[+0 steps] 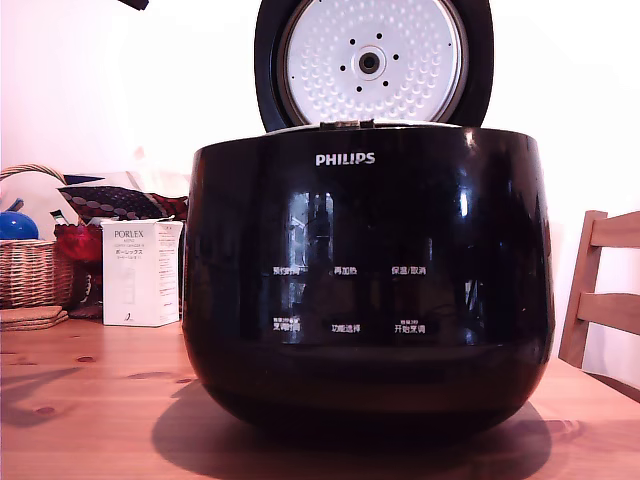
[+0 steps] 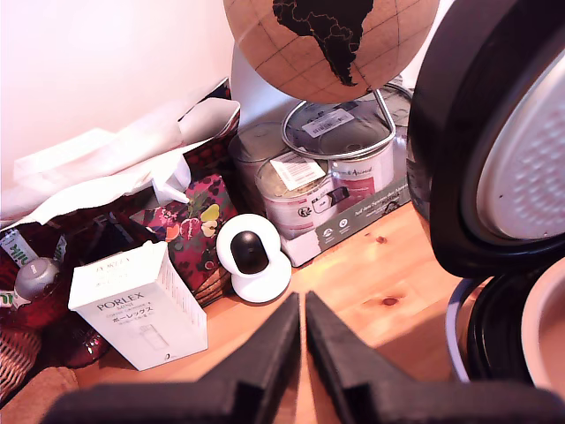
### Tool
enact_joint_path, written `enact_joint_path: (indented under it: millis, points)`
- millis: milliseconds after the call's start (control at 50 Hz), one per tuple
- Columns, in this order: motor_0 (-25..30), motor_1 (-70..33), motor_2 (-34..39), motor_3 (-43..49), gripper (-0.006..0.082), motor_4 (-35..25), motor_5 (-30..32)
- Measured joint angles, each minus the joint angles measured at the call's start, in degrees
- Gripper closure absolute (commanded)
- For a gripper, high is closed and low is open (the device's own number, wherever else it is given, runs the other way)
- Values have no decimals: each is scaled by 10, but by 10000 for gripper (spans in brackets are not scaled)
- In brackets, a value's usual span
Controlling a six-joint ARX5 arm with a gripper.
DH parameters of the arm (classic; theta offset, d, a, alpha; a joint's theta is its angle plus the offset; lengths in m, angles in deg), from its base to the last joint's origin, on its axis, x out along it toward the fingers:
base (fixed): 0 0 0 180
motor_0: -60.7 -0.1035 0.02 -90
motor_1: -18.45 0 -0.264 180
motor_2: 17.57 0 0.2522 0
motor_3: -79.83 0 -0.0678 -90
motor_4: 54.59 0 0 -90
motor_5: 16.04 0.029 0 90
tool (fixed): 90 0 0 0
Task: Close the rice cooker by pressing the lid down with medium force
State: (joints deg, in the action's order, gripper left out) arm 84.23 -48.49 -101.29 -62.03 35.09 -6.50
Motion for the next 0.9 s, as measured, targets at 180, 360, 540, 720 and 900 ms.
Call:
enact_joint_path:
  millis: [180,360,540,720,900]
  points:
    - [-16,0,1,18,789,-2,0]
    - [-18,0,1,17,789,-2,0]
    - [-18,0,1,-6,789,-2,0]
    - [-32,0,0,-69,789,-50,-1]
    - [-67,-27,-42,-53,789,-130,-1]
